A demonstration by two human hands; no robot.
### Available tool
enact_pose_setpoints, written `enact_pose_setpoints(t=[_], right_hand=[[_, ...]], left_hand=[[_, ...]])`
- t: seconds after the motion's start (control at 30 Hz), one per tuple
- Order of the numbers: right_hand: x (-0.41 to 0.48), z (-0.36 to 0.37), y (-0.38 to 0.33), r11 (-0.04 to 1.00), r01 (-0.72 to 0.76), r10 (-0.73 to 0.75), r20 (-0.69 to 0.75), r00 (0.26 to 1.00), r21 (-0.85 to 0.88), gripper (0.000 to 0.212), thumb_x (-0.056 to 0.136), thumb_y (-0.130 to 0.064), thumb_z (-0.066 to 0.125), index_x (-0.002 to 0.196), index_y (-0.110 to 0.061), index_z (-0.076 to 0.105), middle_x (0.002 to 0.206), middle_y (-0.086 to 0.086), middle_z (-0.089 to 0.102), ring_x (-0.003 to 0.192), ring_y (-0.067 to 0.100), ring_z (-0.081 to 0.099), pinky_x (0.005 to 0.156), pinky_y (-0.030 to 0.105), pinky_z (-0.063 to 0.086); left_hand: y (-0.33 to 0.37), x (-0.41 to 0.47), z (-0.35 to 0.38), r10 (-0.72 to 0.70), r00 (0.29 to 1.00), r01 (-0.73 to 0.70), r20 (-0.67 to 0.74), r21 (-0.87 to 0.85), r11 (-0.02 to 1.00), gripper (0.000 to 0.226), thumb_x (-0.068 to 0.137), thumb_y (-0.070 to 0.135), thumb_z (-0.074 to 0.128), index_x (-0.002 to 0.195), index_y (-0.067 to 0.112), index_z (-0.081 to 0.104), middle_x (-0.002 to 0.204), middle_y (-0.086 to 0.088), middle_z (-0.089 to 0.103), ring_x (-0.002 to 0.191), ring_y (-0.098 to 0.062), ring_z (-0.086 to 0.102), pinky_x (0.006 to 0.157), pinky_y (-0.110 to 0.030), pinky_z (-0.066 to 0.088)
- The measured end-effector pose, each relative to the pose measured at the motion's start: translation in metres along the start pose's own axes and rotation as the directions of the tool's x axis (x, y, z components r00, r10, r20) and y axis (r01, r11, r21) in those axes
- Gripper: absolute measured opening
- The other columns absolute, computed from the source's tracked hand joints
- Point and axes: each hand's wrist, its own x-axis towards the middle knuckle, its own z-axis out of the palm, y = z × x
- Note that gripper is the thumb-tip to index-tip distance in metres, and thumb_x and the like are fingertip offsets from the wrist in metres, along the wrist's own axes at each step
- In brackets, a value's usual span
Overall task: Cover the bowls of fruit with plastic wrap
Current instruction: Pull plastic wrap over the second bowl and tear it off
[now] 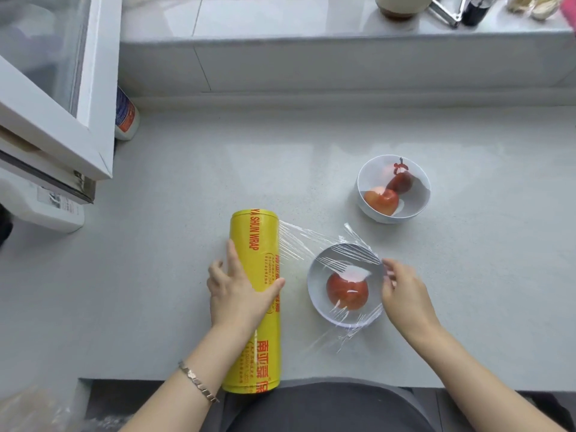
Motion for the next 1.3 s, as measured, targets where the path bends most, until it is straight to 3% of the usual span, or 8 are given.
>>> enact_pose_setpoints(t=[0.1,0.2,0.33,0.47,0.53,0.8,1.0,1.3], right_hand=[[0.014,0.003,-0.034,0.975,0.217,-0.22,-0.079,0.972,-0.046,0.035,0.083,0.005,0.049,0.117,-0.002,0.057,0.12,0.014,0.057,0.117,0.028,0.049,0.097,0.016,0.026],[0.04,0.018,-0.075,0.923,0.382,-0.379,0.08,0.922,-0.033,0.031,0.086,-0.006,0.054,0.117,-0.003,0.057,0.122,0.012,0.057,0.121,0.025,0.047,0.096,0.012,0.022],[0.079,0.056,-0.111,0.907,0.409,-0.338,0.4,0.852,-0.104,0.039,0.095,-0.023,0.043,0.131,-0.008,0.045,0.131,0.011,0.053,0.127,0.026,0.042,0.107,0.032,0.028],[0.096,0.071,-0.118,0.905,0.374,-0.215,0.541,0.813,-0.203,0.027,0.096,-0.026,0.04,0.101,-0.007,0.059,0.112,0.019,0.063,0.106,0.032,0.055,0.081,0.033,0.039],[0.095,0.069,-0.116,0.896,0.392,-0.237,0.522,0.819,-0.208,0.024,0.095,-0.023,0.039,0.08,-0.012,0.053,0.101,0.019,0.065,0.093,0.032,0.056,0.07,0.03,0.034],[0.077,0.069,-0.109,0.794,0.517,-0.451,0.261,0.854,-0.32,0.023,0.097,-0.027,0.033,0.076,-0.016,0.038,0.091,0.012,0.063,0.087,0.035,0.055,0.063,0.032,0.025],[0.075,0.079,-0.115,0.889,0.369,-0.325,0.195,0.925,-0.27,0.027,0.092,-0.021,0.036,0.066,-0.015,0.034,0.092,0.015,0.064,0.089,0.035,0.057,0.065,0.032,0.031],[0.078,0.083,-0.128,0.974,0.167,-0.132,0.22,0.967,-0.151,0.029,0.088,-0.018,0.038,0.059,-0.017,0.037,0.098,0.019,0.064,0.096,0.036,0.055,0.066,0.031,0.032]], left_hand=[[-0.004,0.015,0.005,0.418,0.899,-0.392,-0.129,0.188,0.901,0.074,0.082,0.06,0.049,0.145,0.035,0.019,0.154,-0.008,0.008,0.142,-0.027,0.003,0.114,-0.048,0.012],[0.004,0.033,0.003,0.598,0.795,-0.568,-0.102,0.222,0.793,0.044,0.076,0.045,0.049,0.114,0.025,0.059,0.154,-0.004,0.025,0.144,-0.021,0.007,0.114,-0.048,0.006],[0.032,0.063,-0.009,0.614,0.784,-0.596,-0.089,0.17,0.785,0.022,0.085,0.03,0.046,0.092,0.015,0.06,0.141,0.001,0.044,0.143,-0.018,0.018,0.115,-0.044,0.005],[0.052,0.088,-0.016,0.52,0.853,-0.518,0.051,0.22,0.827,0.034,0.09,0.028,0.044,0.123,0.022,0.046,0.136,0.005,0.045,0.136,-0.014,0.025,0.115,-0.04,0.0],[0.059,0.091,-0.017,0.501,0.861,-0.507,0.089,0.229,0.831,0.037,0.092,0.028,0.04,0.129,0.027,0.047,0.136,0.009,0.046,0.133,-0.014,0.027,0.114,-0.044,0.002],[0.045,0.096,-0.013,0.594,0.803,-0.584,0.044,0.252,0.772,0.029,0.099,0.032,0.036,0.105,0.022,0.063,0.125,0.012,0.053,0.128,-0.014,0.034,0.111,-0.044,0.005],[0.043,0.095,-0.007,0.61,0.79,-0.585,-0.066,0.218,0.781,0.03,0.084,0.031,0.044,0.076,0.019,0.07,0.094,0.005,0.068,0.098,-0.025,0.06,0.097,-0.056,0.032],[0.039,0.095,-0.013,0.603,0.794,-0.594,-0.079,0.106,0.797,0.046,0.083,0.037,0.03,0.083,0.018,0.072,0.107,0.005,0.065,0.113,-0.021,0.051,0.105,-0.048,0.018]])
